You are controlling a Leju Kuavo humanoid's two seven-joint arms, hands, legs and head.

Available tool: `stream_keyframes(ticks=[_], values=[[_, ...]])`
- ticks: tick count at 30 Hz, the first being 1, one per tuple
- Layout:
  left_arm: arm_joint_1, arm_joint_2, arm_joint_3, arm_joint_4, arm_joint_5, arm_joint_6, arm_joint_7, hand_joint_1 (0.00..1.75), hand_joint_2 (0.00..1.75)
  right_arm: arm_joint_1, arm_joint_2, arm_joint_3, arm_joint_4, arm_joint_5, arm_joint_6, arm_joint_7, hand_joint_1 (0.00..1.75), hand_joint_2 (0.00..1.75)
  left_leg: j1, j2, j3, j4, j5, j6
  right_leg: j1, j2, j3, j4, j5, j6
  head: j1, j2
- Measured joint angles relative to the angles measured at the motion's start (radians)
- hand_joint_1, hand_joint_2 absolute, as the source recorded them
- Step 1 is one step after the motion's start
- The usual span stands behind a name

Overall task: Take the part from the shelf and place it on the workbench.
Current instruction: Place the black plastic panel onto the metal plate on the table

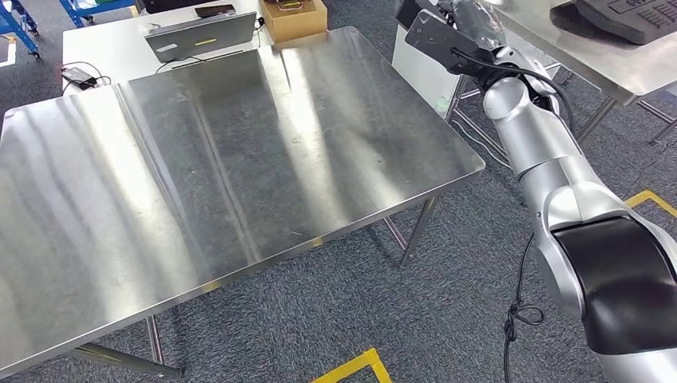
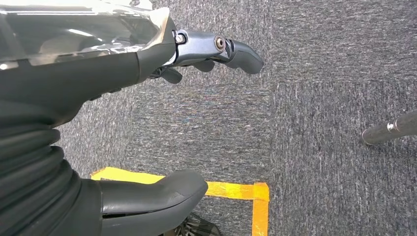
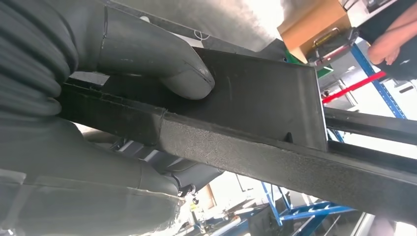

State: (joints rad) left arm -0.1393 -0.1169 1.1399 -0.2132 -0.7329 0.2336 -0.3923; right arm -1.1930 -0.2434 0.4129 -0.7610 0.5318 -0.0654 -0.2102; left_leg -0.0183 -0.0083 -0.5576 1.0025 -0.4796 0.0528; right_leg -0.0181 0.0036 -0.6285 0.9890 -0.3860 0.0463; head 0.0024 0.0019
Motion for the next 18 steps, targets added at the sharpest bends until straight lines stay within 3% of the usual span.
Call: stream_keyframes(ticks=[6, 8, 10, 11, 12, 13, 15, 16, 18], values=[[0.000, 0.004, 0.001, 0.000, 0.000, 0.000, 0.000, 0.00, 1.75, -0.009, 0.000, 0.000, 0.001, -0.001, 0.005, 0.000, 1.75, 1.75, 0.003, 0.000, 0.005, -0.007, 0.006, 0.018, -0.002, -0.002, -0.007, 0.011, -0.005, 0.010, 0.001, 0.000], [0.001, 0.003, 0.002, 0.000, 0.000, 0.000, -0.001, 0.00, 1.75, -0.019, -0.001, 0.001, 0.004, -0.002, 0.010, 0.000, 1.75, 1.75, 0.008, -0.001, 0.012, -0.016, 0.013, 0.026, -0.002, -0.003, -0.049, 0.089, -0.039, 0.007, 0.002, 0.000], [0.001, 0.003, 0.003, 0.000, 0.001, 0.000, -0.002, 0.00, 1.75, -0.025, -0.002, 0.003, 0.011, -0.004, 0.015, 0.000, 1.75, 1.75, 0.009, -0.005, 0.013, -0.017, 0.013, 0.029, -0.003, -0.003, -0.116, 0.225, -0.083, 0.005, 0.002, 0.000], [0.001, 0.003, 0.004, 0.000, 0.001, 0.000, -0.003, 0.00, 1.75, -0.024, -0.002, 0.004, 0.014, -0.004, 0.016, -0.001, 1.75, 1.75, 0.011, -0.008, 0.014, -0.016, 0.012, 0.029, -0.005, -0.002, -0.143, 0.274, -0.094, 0.008, 0.002, 0.000], [0.002, 0.003, 0.004, 0.000, 0.002, 0.000, -0.004, 0.00, 1.75, -0.023, -0.002, 0.005, 0.018, -0.005, 0.017, -0.002, 1.75, 1.75, 0.013, -0.013, 0.015, -0.016, 0.010, 0.027, -0.008, -0.002, -0.152, 0.287, -0.090, 0.015, 0.002, 0.000], [0.002, 0.003, 0.006, 0.000, 0.002, 0.000, -0.004, 0.00, 1.75, -0.022, -0.001, 0.007, 0.021, -0.005, 0.017, -0.004, 1.75, 1.75, 0.015, -0.020, 0.017, -0.014, 0.007, 0.023, -0.013, -0.002, -0.140, 0.256, -0.071, 0.026, 0.002, 0.000], [0.003, 0.002, 0.008, 0.000, 0.003, 0.000, -0.006, 0.00, 1.75, -0.022, 0.000, 0.009, 0.026, -0.005, 0.016, -0.007, 1.75, 1.75, 0.021, -0.033, 0.018, -0.007, -0.003, 0.009, -0.024, 0.010, -0.074, 0.123, -0.019, 0.049, 0.002, 0.000], [0.002, 0.003, 0.008, 0.000, 0.003, 0.000, -0.006, 0.00, 1.75, -0.024, 0.001, 0.010, 0.027, -0.005, 0.014, -0.008, 1.75, 1.75, 0.022, -0.039, 0.015, 0.000, -0.009, 0.001, -0.026, 0.020, -0.043, 0.064, -0.004, 0.051, 0.001, 0.000], [0.002, 0.004, 0.009, 0.001, 0.003, 0.000, -0.007, 0.00, 1.75, -0.024, 0.003, 0.013, 0.032, -0.003, 0.011, -0.009, 1.75, 1.75, 0.022, -0.051, 0.007, 0.009, -0.017, -0.010, -0.025, 0.032, -0.016, 0.022, -0.005, 0.041, 0.001, 0.000]])
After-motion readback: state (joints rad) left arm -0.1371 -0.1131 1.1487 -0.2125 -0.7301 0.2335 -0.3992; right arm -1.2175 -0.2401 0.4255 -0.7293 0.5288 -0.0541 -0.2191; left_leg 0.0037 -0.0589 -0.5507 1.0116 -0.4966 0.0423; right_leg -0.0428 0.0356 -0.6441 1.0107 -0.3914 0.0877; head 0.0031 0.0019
